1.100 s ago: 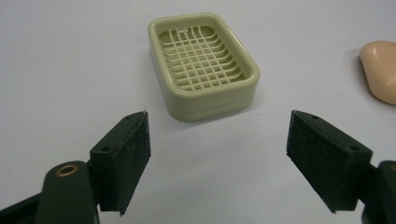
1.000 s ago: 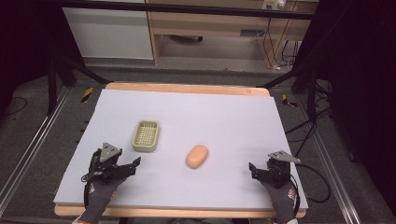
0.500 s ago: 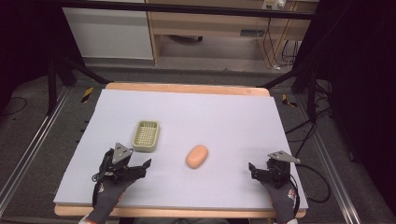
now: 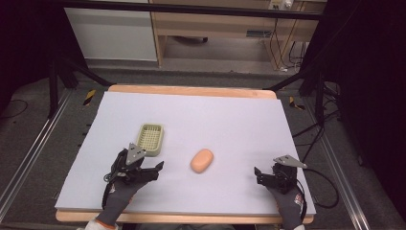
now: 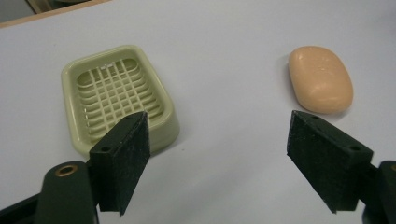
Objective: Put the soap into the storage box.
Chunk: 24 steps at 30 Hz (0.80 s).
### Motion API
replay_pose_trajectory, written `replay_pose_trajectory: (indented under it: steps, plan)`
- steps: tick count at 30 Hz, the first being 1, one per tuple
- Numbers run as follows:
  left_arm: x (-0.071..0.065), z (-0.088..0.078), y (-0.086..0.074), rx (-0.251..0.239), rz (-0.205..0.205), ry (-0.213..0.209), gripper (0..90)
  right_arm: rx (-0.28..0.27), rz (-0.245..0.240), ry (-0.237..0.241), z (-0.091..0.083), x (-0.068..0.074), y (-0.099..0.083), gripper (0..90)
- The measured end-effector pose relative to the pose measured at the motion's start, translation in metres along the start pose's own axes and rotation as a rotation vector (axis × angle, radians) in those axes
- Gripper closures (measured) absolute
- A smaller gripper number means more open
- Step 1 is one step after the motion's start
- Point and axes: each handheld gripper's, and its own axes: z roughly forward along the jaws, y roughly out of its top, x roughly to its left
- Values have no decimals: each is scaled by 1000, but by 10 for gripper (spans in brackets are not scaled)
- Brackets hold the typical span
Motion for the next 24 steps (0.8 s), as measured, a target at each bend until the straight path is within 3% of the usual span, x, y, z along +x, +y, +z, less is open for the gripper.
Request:
replay_pose_trajectory:
  steps: [19, 24]
  plan:
    - [-22, 17, 33, -18, -2, -59, 197, 4, 5, 2, 0, 1, 0, 76]
    - [-28, 22, 38, -2, 17, -68, 196, 2, 4, 3, 0, 1, 0, 76]
